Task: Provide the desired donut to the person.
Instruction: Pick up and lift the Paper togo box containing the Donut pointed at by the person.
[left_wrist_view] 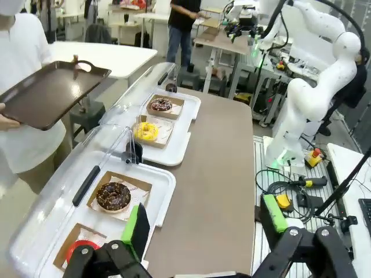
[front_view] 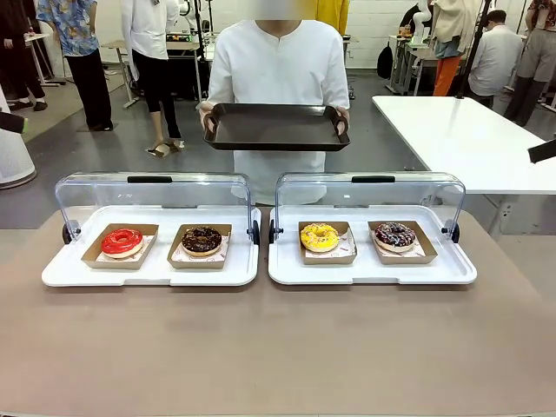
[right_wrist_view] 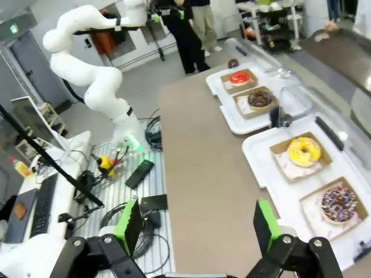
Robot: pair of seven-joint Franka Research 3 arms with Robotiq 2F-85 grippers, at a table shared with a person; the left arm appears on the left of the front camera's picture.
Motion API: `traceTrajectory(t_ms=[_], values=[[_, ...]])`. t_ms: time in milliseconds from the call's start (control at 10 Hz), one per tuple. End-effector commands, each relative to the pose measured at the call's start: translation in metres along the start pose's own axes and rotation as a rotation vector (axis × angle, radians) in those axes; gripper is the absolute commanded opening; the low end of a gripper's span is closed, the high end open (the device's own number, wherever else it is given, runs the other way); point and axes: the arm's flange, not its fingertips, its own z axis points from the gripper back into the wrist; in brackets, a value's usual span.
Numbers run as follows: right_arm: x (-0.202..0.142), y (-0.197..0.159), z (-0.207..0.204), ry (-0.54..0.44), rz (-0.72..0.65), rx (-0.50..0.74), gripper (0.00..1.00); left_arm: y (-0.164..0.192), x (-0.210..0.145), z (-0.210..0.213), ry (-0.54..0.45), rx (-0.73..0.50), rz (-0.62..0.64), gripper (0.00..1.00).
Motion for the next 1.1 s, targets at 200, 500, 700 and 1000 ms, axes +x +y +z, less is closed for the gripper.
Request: traceTrajectory(t_ms=[200,500,700,1000], values=[[0.001,0.027,0.018,-0.104,0.087,-0.046,1.00,-0.014,-0.001,0.011,0.058,-0.011,-0.069,1.00],[0.001,0.036,0.024,-0.096,0.087,-0.094,1.00,-0.017,-0.003,0.018,0.073,0.016,-0.088,1.00],[0.000,0.036,0.025,-0.088,0.078,-0.115,1.00,-0.022,-0.002,0.017,0.097,0.029,-0.106,1.00],[-0.001,0.035,0.022,-0.069,0.059,-0.113,1.00,-0.021,-0.002,0.018,0.099,0.030,-0.075,1.00]])
